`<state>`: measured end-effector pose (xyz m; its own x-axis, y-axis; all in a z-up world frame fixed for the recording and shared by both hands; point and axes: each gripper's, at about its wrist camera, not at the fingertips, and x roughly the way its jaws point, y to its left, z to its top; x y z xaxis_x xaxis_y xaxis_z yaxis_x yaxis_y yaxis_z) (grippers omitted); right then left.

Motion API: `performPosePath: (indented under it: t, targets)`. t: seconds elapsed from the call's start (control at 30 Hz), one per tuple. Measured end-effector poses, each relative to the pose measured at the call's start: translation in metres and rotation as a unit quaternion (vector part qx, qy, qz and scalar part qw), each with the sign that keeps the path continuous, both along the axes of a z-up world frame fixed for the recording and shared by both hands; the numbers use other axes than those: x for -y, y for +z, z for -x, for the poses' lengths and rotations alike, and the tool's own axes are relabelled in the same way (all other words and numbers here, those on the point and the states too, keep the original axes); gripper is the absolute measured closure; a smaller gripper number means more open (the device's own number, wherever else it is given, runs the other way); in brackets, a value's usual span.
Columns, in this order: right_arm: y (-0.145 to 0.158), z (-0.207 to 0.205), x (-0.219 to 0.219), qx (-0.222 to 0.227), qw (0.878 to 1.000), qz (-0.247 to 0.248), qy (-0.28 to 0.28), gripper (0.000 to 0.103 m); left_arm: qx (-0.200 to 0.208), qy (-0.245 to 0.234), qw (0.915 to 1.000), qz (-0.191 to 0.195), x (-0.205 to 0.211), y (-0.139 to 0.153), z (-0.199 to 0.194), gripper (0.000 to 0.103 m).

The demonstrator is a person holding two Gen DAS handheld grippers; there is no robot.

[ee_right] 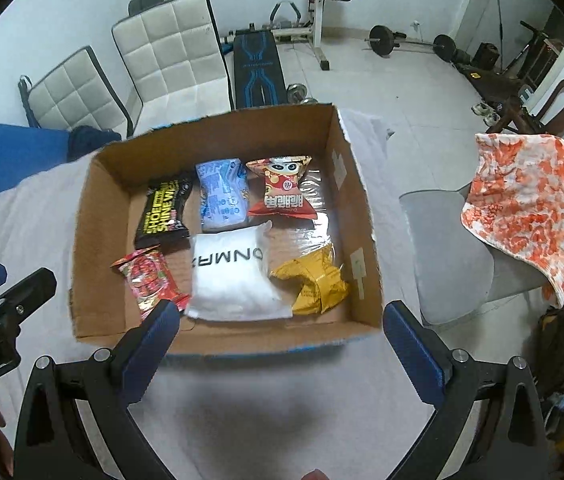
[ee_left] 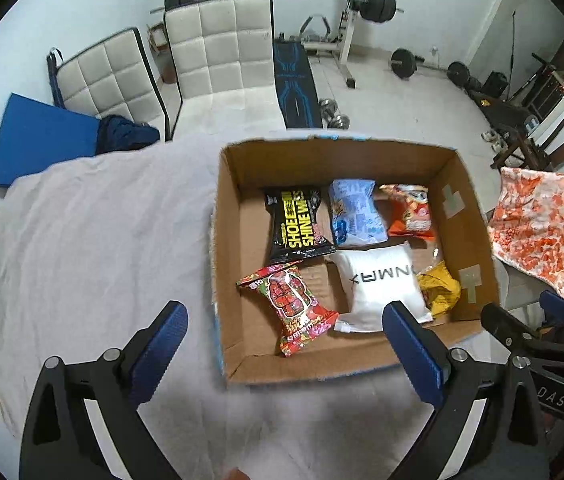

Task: Organize soft objects

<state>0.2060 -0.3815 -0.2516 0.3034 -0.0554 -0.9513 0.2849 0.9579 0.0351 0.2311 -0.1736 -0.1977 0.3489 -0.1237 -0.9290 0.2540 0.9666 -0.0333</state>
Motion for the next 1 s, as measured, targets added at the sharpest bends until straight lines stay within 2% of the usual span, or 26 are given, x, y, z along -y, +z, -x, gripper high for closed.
performPosePath:
  t: [0.13, 0.4, 0.77, 1.0]
  targets:
    - [0.024, 0.022, -0.006, 0.017, 1.0, 0.001, -0.004, 0.0, 0.029, 0.002, 0.9996, 0.0, -0.008, 0.04, 0.031, 0.003]
    - [0.118, 0.108, -0.017, 0.083, 0.997, 0.001, -0.004, 0.0, 0.087, 0.002, 0.9962, 0.001, -0.025, 0.124, 0.115, 0.003]
    - [0.226, 0.213, -0.031, 0.154, 0.988, 0.028, -0.003, 0.0, 0.134, -0.002, 0.9905, 0.03, -0.04, 0.192, 0.179, 0.003]
    - [0.266, 0.255, -0.04, 0.185, 0.982, 0.039, -0.002, 0.0, 0.152, -0.006, 0.9876, 0.037, -0.044, 0.214, 0.21, 0.003]
